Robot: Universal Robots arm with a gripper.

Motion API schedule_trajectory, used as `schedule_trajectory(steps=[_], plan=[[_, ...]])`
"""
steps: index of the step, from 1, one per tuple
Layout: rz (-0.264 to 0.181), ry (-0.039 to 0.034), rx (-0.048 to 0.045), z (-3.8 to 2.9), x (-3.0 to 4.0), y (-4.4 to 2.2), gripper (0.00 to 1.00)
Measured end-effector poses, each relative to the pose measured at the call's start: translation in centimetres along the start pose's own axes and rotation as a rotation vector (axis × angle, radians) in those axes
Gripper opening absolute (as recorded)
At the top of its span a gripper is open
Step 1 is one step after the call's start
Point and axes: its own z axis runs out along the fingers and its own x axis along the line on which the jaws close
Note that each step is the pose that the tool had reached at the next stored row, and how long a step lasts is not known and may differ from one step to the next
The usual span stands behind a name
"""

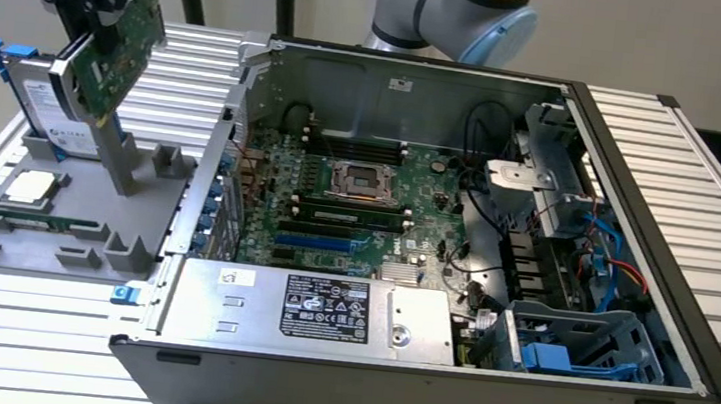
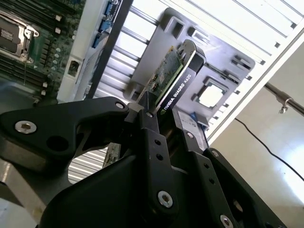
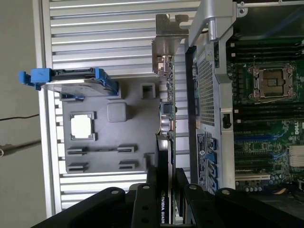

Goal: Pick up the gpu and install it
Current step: 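Pick up the gpu and move the gpu toward the slot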

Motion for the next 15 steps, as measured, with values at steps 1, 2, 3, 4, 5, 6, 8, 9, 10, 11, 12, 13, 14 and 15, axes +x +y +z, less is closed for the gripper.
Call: schedule_trajectory(steps=[1,2,3,4,5,6,8,9,10,11,12,13,14,15], plan=[[0.0,0.0001,0.0001,-0.01,-0.06,0.0,0.0],[0.0,0.0002,0.0001,-0.01,-0.12,0.01,0.0],[0.0,0.0002,0.0001,-0.01,-0.18,0.01,0.0],[0.0,0.0002,0.0001,0.0,-0.23,0.02,0.0],[0.0,0.0003,0.0001,0.0,-0.27,0.02,0.0],[0.0,0.0003,0.0,0.0,-0.31,0.02,0.0],[0.0,0.0004,0.0001,-0.01,-0.42,0.03,0.0],[0.0,0.0003,0.0002,-0.01,-0.46,0.03,0.0],[0.0,0.0003,0.0002,-0.01,-0.51,0.04,0.0],[0.0,0.0003,0.0002,-0.01,-0.56,0.04,0.0],[0.0,0.0003,0.0001,0.0,-0.61,0.04,0.0],[0.0,0.0002,0.0,0.0,-0.65,0.05,0.0],[0.0,0.0003,0.0002,-0.01,-0.71,0.05,0.0],[0.0,0.0004,0.0001,0.0,-0.76,0.05,0.0]])
